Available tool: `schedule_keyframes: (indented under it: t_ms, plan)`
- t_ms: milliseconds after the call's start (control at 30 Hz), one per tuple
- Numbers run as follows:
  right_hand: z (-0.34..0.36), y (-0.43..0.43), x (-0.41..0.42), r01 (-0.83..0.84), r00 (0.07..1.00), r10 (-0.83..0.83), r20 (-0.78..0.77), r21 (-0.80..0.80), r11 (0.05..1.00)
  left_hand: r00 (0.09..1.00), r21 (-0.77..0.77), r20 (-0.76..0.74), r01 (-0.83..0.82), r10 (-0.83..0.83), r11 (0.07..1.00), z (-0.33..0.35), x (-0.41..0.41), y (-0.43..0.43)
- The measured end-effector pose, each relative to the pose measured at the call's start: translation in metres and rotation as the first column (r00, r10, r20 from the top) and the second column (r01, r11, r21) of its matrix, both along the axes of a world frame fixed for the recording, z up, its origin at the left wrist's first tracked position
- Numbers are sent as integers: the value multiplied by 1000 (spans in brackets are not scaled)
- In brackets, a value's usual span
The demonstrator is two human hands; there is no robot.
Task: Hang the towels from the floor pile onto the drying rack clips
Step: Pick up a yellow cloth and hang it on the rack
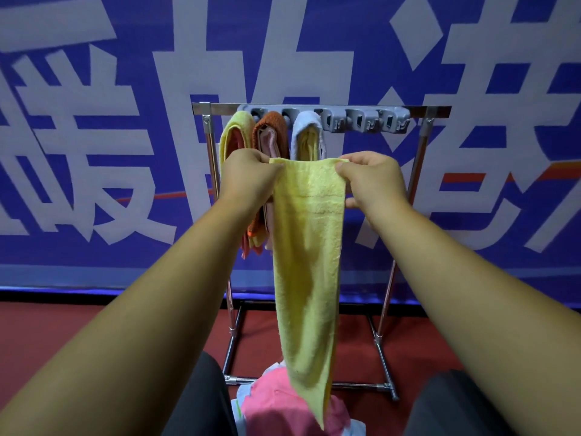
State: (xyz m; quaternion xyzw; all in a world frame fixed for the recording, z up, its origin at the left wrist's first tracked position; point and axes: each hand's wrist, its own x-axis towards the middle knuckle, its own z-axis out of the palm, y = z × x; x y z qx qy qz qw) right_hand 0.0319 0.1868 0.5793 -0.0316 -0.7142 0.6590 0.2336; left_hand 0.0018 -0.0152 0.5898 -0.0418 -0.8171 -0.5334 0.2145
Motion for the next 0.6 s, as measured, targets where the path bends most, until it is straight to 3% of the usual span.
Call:
schedule_keyframes:
  t_ms: [400, 600]
  plan:
    - [-22, -31, -13, -27, 999, 25, 33, 50, 998, 995, 38, 6, 104, -104, 994, -22, 22, 31]
    - [-28, -29, -8, -77, 996, 74, 41, 68, 995, 981, 149, 54, 176, -186, 973, -27, 23, 31]
